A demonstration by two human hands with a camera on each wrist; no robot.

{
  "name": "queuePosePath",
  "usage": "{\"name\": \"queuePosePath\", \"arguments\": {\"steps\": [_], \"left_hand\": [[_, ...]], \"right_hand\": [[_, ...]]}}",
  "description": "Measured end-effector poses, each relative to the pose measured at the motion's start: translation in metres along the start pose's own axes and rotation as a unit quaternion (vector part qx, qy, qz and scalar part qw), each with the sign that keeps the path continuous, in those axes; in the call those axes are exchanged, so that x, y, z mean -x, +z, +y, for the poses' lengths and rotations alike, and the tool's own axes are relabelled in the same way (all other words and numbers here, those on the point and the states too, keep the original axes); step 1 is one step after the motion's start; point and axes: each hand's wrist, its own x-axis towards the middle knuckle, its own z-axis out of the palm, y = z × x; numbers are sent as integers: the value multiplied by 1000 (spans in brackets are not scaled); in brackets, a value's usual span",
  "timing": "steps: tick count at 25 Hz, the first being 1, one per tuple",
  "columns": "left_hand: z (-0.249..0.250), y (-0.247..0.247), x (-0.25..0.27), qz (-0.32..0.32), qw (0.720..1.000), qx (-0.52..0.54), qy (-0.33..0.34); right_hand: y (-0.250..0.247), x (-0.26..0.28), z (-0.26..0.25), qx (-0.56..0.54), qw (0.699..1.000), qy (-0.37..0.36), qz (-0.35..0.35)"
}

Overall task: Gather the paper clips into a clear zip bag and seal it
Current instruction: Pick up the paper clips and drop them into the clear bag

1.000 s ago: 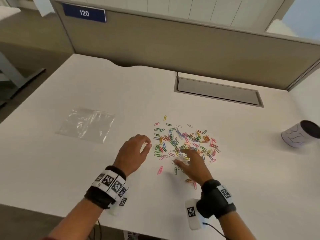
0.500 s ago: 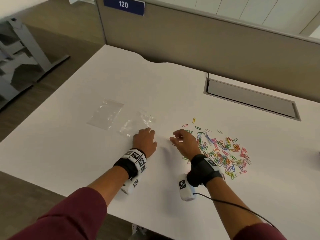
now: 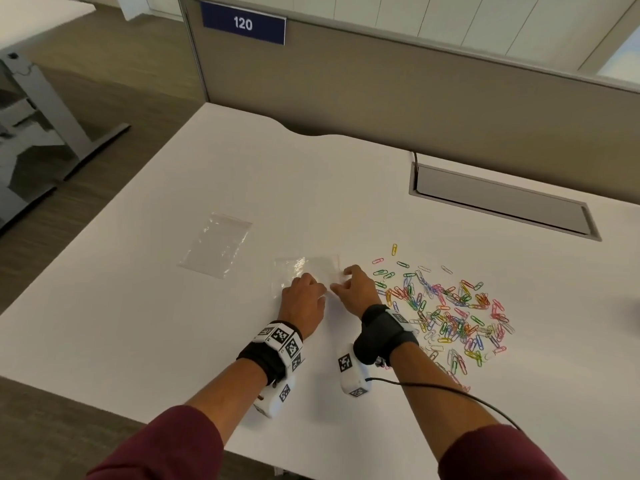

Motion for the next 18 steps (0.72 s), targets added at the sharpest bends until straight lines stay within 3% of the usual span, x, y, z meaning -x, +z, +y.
{"name": "queuePosePath", "arguments": {"steps": [5,10,18], "left_hand": [[-3,-10,-2,-2,997,71,19],[21,-34,-7,48,963,261,-48],[37,-46,-7,54,974,216,-33]], "right_hand": [[1,7,-2,-101,994,23,33],[-12,36,-9,-184,981,-36,55],[-25,65,1,-211,975,-60,20]]}}
